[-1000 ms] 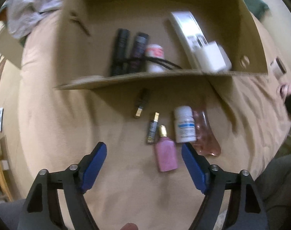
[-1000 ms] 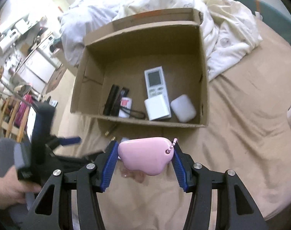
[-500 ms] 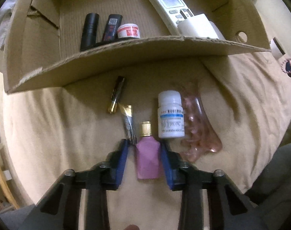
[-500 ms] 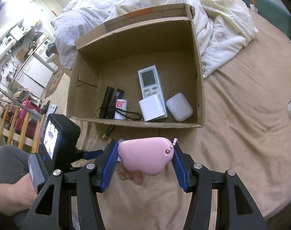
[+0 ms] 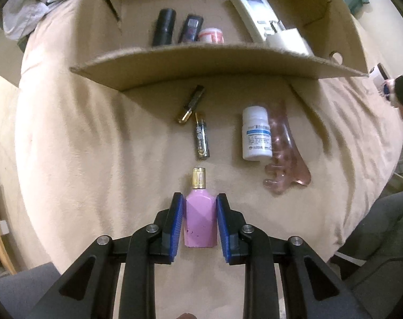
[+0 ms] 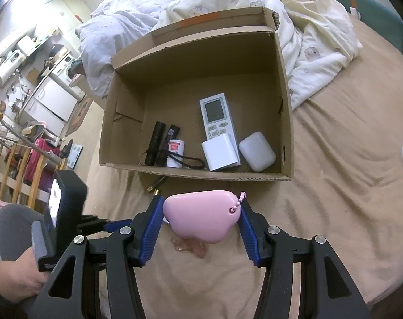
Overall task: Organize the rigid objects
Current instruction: 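Grasp the pink perfume bottle with the left tool, then carry the perfume bottle and pink keychain into the box with both tools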
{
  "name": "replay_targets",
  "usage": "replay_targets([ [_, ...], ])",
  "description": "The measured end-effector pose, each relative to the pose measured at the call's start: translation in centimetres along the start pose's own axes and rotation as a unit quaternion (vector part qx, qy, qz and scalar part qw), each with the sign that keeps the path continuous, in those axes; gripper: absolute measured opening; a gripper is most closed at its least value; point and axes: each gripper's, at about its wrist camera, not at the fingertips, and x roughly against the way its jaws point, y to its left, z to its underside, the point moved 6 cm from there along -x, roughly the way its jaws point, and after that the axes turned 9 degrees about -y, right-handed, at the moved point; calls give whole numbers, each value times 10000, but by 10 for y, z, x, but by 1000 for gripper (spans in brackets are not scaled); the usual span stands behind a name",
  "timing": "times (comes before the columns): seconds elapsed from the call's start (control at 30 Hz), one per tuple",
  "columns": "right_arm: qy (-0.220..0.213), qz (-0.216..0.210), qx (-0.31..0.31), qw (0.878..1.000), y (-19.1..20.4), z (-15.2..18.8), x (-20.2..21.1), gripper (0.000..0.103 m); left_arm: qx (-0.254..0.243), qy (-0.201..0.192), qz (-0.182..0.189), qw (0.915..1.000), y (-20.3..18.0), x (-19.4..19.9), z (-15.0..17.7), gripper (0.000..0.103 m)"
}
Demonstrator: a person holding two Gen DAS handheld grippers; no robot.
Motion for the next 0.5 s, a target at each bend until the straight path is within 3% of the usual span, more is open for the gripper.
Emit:
replay_targets([
  [0.23,-47,-55,-67,10000,0,-1,5,57,-123,-487,-320,9982,-4,31,-16,23],
  [0.5,-744,-375,126,9964,18,-25,38,57,-26,-1024,-475,9936,18,76,-47,23],
])
